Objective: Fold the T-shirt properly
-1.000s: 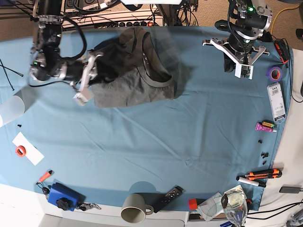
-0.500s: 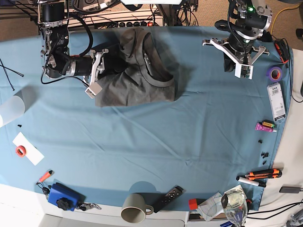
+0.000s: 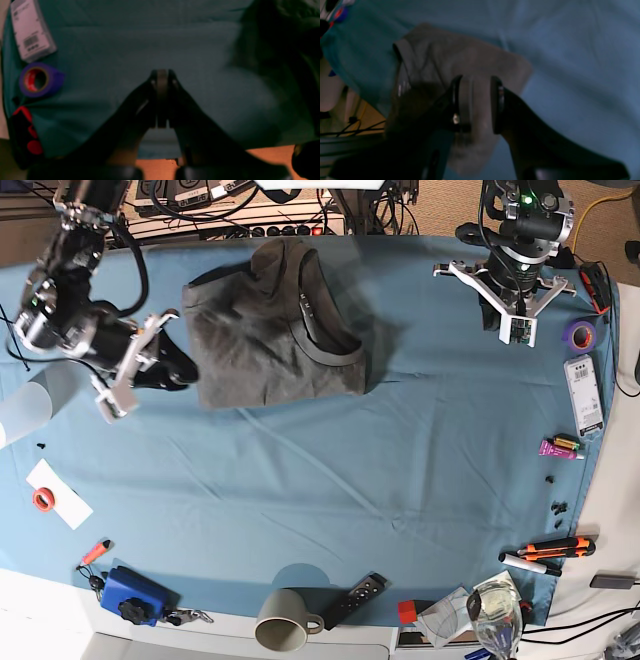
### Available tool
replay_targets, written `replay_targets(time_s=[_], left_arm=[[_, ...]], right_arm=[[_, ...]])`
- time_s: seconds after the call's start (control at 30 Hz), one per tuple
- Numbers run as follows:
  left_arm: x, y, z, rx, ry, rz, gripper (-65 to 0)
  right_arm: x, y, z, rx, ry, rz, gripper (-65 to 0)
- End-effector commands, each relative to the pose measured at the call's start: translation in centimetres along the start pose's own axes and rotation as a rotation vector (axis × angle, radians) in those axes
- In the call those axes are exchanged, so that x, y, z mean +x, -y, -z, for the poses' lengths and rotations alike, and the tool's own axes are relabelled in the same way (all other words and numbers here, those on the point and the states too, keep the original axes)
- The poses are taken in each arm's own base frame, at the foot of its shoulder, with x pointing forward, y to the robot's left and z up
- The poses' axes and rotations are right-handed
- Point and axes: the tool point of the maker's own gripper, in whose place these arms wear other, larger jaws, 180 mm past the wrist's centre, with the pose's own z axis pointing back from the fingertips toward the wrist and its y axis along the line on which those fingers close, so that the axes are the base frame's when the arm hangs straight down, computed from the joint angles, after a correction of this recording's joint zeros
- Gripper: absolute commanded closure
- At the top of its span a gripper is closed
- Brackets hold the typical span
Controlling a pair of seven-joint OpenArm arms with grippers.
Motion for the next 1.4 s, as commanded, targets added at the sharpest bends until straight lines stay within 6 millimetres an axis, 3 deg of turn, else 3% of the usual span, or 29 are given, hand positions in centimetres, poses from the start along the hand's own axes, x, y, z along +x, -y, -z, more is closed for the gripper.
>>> replay_targets(time_s=[0.0, 0.27, 0.6, 0.97, 1.17, 1.37], left_arm=[[0.3, 0.0, -0.4, 0.002, 0.010, 0.003, 0.0], [-3.2, 0.1, -1.1, -0.003, -0.122, 0.001, 0.0], [-7.9, 0.2, -3.1, 0.006, -0.277, -0.023, 0.0], [-12.8, 0.8, -6.0, -0.012, -0.449, -0.033, 0.0], [-19.4, 2.2, -6.3, -0.078, -0.607, -0.125, 0.0], [-24.9, 2.8, -3.5, -0.089, -0.686, -0.192, 0.0]], right_arm=[[-0.2, 0.1, -0.8, -0.014, 0.000, -0.006, -12.9], [-8.2, -2.4, -2.3, 0.012, -0.174, 0.127, -12.9], [-15.3, -5.7, -4.5, 0.047, -0.362, 0.235, -12.9], [-24.0, -8.6, -9.6, 0.009, -0.678, 0.303, -12.9], [-27.6, -9.0, -10.9, 0.010, -0.754, 0.419, -12.9], [-31.5, -7.3, -10.4, -0.015, -0.778, 0.609, -12.9]])
